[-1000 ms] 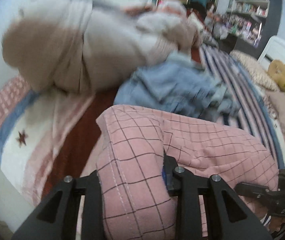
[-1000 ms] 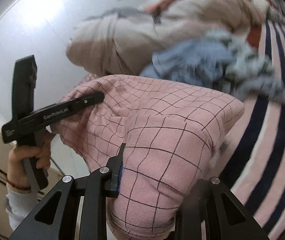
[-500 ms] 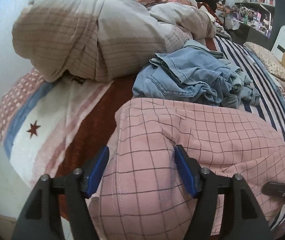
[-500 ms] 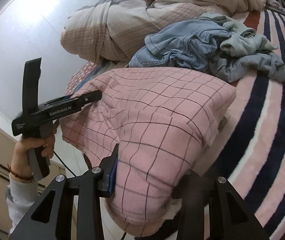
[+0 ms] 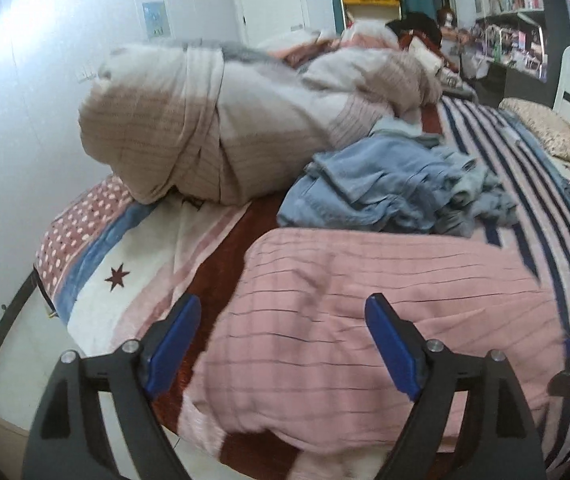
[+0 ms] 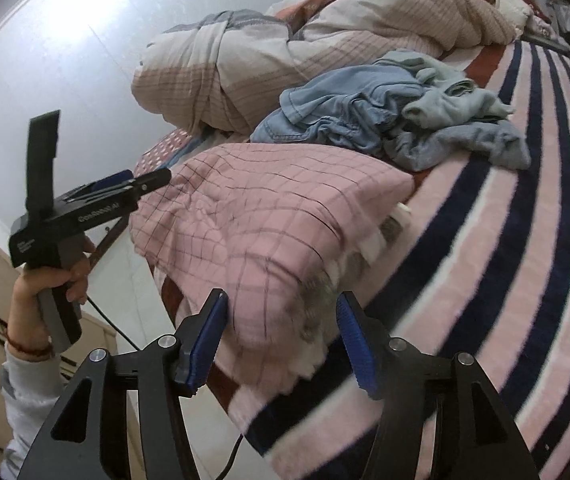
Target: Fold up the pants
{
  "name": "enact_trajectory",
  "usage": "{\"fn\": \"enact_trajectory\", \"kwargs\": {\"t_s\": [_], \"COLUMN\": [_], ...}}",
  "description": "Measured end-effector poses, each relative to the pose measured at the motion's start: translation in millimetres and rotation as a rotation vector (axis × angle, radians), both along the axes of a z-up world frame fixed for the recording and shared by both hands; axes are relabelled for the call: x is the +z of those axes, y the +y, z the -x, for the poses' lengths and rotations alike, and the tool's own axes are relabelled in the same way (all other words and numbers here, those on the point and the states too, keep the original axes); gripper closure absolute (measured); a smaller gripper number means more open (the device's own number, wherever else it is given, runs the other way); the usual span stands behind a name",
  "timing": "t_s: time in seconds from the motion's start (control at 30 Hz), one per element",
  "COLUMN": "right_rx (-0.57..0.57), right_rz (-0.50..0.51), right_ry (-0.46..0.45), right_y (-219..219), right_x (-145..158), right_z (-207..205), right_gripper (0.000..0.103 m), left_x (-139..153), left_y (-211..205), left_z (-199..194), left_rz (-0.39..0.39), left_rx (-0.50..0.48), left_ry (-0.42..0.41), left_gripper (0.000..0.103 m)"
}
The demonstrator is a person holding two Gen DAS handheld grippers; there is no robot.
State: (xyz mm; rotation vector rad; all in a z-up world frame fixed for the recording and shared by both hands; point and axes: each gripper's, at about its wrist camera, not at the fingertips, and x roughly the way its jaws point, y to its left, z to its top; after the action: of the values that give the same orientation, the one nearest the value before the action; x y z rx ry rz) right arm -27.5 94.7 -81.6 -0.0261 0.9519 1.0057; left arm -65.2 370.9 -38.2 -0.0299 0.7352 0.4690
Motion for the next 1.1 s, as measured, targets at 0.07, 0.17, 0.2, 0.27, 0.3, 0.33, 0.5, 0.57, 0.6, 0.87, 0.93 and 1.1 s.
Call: {"fn": "enact_trajectory", "kwargs": {"t_s": [0.07,0.17,0.2,0.27,0.3,0.33,0.5,0.57,0.6,0.87,0.93,1.1], "right_rx": [-0.005,-0.021,-0.032,-0.068,-0.094,-0.126,-0.279,-0.337,-0.364,-0.514,-0.521,-0.516], "right_rz": [0.021,0.057,0.069,0.085,0.089,0.089,0.100,0.112,0.108,-0.044,-0.041,-0.013], "right_ry": [-0.026,-0.066,-0.075,-0.084,-0.087,-0.095,-0.210,-0.276,-0.312,-0.500,-0.521,-0.575], "right_y": [-15.5,-42.0,-53.3,-78.2,-92.2,-107.9,-178.3,-204.0,-216.5,-291.5,-298.1,-302.6], "right_x": [3.2,3.7,3.8,4.1,5.6,8.3,33.6,45.3,51.3,73.1,72.3,70.3], "right_z": [7.8,20.4,24.2,29.9,32.0,34.5,51.9,62.1,68.5,103.8,105.5,103.3], "right_gripper": [0.048,0.040,0.039,0.038,0.037,0.036,0.029,0.017,0.017,0.000,0.000,0.000], "left_x": [6.3,14.3,16.3,21.2,24.0,26.9,38.1,42.2,43.4,36.4,34.4,33.2], "left_y": [-22.4,-64.7,-79.8,-111.3,-128.9,-142.2,-220.6,-251.2,-263.3,-332.6,-341.4,-344.7], "left_z": [6.8,12.4,13.3,15.2,16.4,17.0,28.1,33.6,36.1,38.0,37.4,34.7], "left_rz": [0.005,0.014,0.016,0.020,0.024,0.028,0.050,0.052,0.050,0.059,0.043,0.005], "left_rx": [-0.015,-0.075,-0.100,-0.146,-0.173,-0.195,-0.288,-0.322,-0.331,-0.381,-0.385,-0.371], "left_ry": [-0.047,-0.103,-0.115,-0.142,-0.162,-0.178,-0.278,-0.322,-0.341,-0.395,-0.394,-0.391], "left_gripper": [0.015,0.015,0.014,0.014,0.014,0.014,0.008,0.006,0.004,0.001,0.001,0.001]}}
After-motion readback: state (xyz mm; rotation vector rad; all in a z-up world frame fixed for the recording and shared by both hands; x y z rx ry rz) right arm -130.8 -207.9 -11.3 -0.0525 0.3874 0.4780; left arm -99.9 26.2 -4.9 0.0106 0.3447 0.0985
